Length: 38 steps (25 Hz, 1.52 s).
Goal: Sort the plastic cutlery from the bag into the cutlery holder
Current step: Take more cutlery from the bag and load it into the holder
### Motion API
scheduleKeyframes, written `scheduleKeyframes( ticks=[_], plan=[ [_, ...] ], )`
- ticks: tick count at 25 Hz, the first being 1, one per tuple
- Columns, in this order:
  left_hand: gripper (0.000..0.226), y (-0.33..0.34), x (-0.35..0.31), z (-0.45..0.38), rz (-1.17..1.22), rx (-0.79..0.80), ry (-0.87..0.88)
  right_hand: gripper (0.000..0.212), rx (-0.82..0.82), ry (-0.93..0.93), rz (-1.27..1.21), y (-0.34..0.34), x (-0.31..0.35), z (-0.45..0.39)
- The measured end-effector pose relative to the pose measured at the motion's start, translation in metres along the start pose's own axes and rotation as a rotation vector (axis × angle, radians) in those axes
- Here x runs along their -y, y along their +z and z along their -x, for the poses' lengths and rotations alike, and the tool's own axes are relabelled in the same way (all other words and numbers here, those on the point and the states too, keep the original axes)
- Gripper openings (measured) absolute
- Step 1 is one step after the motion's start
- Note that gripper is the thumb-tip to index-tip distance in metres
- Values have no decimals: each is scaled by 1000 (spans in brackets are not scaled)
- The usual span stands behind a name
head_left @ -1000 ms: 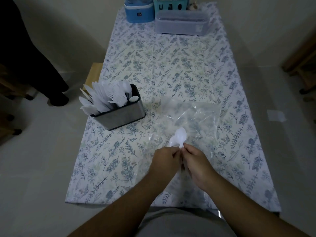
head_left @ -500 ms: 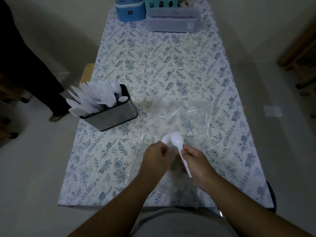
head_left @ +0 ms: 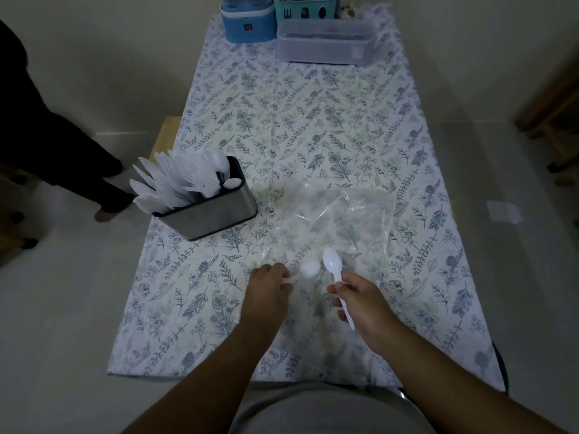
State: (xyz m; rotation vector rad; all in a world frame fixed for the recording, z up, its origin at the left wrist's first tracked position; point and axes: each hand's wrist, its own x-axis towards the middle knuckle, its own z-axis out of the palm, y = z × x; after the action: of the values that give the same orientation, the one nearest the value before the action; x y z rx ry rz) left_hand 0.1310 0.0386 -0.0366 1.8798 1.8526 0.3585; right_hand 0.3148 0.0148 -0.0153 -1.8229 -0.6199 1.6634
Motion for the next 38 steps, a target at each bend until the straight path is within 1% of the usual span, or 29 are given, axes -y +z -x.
scheduleKeyframes(
  ticks=[2, 3, 4, 6, 8, 9, 12, 14, 17, 19, 21, 24, 26, 28, 31, 33, 34, 35, 36, 37, 38],
  plan=[
    [16, -2, 2, -1, -46, 19, 29, 36, -14, -3, 1, 2, -1, 0],
    [15, -4, 2, -1, -34, 19, 32, 36, -21, -6, -1, 4, -2, 0],
    [15, -7, 0, 1, 21, 15, 13, 36, -28, -11, -1, 6, -2, 0],
    [18, -11, -6, 5, 268, 29, -94, 34, -36, -22, 3, 10, 2, 4],
    [23, -13, -13, 11, 545, 102, -196, 29, -10, -39, -2, 17, 7, 8],
    [27, -13, -17, 15, 616, 137, -202, 28, 23, -44, -29, 22, 10, 11],
    [37, -17, -27, 24, 676, 160, -145, 28, 95, -62, -142, 35, 9, 11],
    [34, -22, -26, 25, 695, 115, -133, 26, 123, -77, -180, 41, 10, 11],
    [22, -38, -20, 23, 659, -8, -157, 26, 176, -134, -136, 49, 22, 20],
    [15, -60, -19, 13, 649, -77, -136, 27, 134, -230, -52, 61, 47, 25],
    [13, -93, -23, -7, 620, -154, -60, 25, 92, -384, 43, 76, 84, 26],
    [12, -154, -30, -45, 515, -299, 137, 23, 72, -618, 146, 101, 151, 25],
    [15, -191, -35, -67, 476, -378, 182, 17, 35, -755, 189, 117, 191, 20],
    [17, -216, -35, -82, 449, -427, 186, 14, 7, -853, 201, 134, 218, 14],
    [25, -223, -24, -98, 372, -398, 143, 14, -11, -875, 270, 152, 224, -3],
    [26, -216, -16, -102, 256, -347, 70, 13, -5, -879, 447, 157, 215, -12],
    [21, -212, -13, -102, 218, -345, 35, 16, 4, -886, 542, 156, 210, -15],
    [19, -210, -13, -100, 197, -384, 13, 23, 6, -882, 596, 153, 205, -17],
    [29, -207, -13, -97, 201, -447, 13, 32, -12, -859, 621, 145, 198, -19],
    [37, -202, -15, -92, 232, -493, 46, 38, -43, -836, 627, 134, 188, -19],
    [37, -192, -16, -87, 248, -481, 100, 40, -97, -814, 654, 118, 172, -19]
  ],
)
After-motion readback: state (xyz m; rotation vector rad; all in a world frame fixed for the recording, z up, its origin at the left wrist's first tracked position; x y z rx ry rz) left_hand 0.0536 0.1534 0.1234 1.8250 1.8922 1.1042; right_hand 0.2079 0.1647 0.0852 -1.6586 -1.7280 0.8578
